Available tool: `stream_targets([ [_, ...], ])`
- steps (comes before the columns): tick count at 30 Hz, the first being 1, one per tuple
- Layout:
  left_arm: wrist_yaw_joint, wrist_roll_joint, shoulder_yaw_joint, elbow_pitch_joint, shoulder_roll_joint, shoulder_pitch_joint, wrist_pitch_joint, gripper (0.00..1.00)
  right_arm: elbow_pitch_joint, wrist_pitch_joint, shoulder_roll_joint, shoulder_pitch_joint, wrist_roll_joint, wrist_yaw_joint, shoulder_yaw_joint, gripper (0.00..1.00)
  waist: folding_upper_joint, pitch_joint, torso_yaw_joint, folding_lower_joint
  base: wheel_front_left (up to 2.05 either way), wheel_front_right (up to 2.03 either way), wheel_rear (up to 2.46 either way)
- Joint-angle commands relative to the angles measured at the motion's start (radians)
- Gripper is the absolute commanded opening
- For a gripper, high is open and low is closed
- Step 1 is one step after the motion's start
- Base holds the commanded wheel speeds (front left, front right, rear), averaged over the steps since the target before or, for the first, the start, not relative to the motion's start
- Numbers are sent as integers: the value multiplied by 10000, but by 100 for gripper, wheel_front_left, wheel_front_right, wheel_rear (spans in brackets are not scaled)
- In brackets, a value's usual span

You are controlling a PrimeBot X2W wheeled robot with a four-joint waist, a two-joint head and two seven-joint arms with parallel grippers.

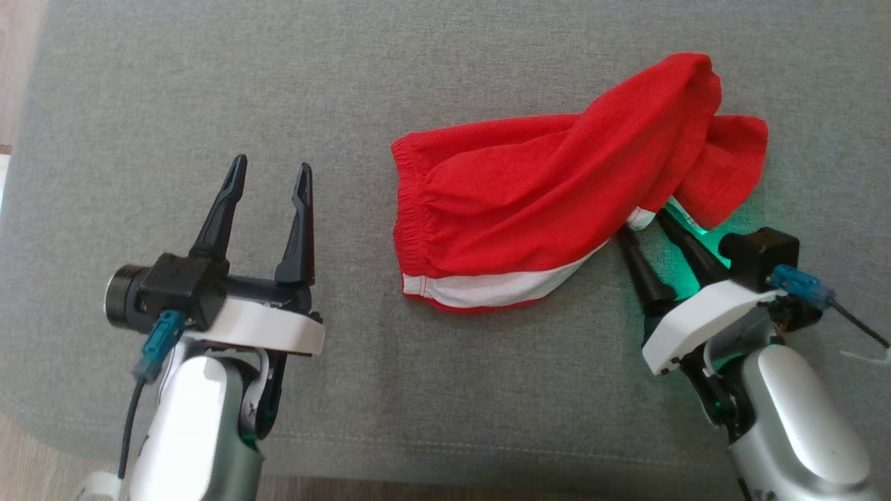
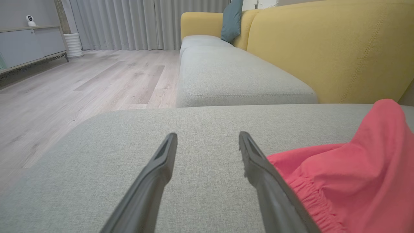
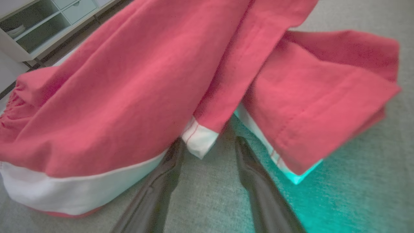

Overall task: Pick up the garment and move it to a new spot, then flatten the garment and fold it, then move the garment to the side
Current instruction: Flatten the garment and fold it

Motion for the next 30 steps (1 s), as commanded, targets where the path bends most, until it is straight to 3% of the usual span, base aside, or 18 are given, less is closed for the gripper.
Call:
stream_targets([
  [1,-28,-35,291,-297,69,-352,-122,100,-337,-154,-116,-184,141,35,274,0,0,-1,-26,-1,0,0,0],
  [9,-14,36,452,-243,94,-210,-122,100,-1537,-207,-332,474,257,35,-42,0,0,-216,-325,-1,0,0,0],
  [20,-39,85,577,-203,144,68,-122,100,-3011,849,-419,2041,-84,35,-2198,0,0,-679,-619,-1,0,0,0],
  [21,-38,90,587,-206,151,87,-122,100,-2971,955,-382,2118,-51,35,-2263,14,0,-704,-636,-1,0,0,0],
  [22,-38,96,593,-207,156,110,-122,100,-2920,1014,-325,2166,-10,35,-2337,61,0,-727,-650,-1,0,0,0],
  [23,-38,104,595,-206,160,133,-122,100,-2877,1030,-279,2192,6,35,-2388,100,0,-750,-660,-1,0,0,0],
  [30,-18,113,635,-177,192,445,-122,100,-3270,155,192,2350,-375,35,-2698,100,0,-1148,-712,-1,0,0,0],
])
